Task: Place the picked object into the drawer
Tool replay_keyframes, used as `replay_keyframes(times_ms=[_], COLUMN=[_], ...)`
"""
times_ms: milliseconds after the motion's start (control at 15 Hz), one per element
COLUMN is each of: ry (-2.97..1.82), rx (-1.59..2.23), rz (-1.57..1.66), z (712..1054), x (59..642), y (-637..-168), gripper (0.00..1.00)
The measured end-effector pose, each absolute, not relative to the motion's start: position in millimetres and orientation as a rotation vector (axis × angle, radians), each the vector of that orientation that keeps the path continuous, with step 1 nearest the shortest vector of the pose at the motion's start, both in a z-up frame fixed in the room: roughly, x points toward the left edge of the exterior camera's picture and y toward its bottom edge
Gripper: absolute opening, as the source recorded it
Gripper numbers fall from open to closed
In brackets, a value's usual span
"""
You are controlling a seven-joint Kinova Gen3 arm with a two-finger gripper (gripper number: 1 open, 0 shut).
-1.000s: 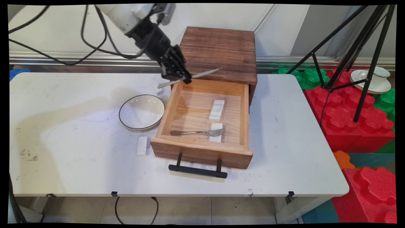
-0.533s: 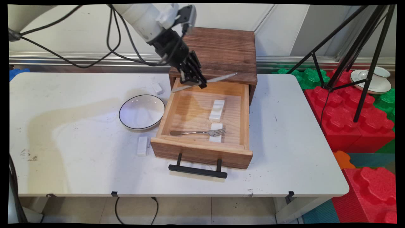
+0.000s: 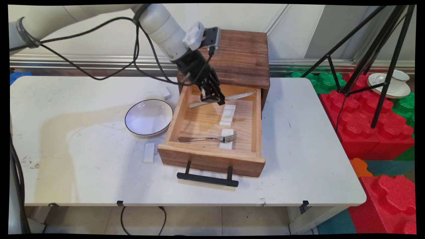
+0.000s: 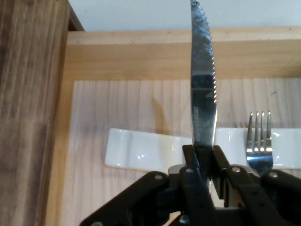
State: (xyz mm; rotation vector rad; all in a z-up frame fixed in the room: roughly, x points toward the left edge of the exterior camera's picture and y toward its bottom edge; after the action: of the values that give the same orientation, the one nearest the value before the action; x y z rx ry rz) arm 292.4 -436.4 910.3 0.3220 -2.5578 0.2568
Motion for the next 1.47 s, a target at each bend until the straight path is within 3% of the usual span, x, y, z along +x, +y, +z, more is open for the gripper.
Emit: replay_keyframes(times_ms=[733, 1467], ry=[-2.61, -2.657], rx=[0.34, 0.351], rz=[0.249, 0.25], z=[861, 833], x=[286, 295], y=[-453, -461], gripper=[0.0, 0.0])
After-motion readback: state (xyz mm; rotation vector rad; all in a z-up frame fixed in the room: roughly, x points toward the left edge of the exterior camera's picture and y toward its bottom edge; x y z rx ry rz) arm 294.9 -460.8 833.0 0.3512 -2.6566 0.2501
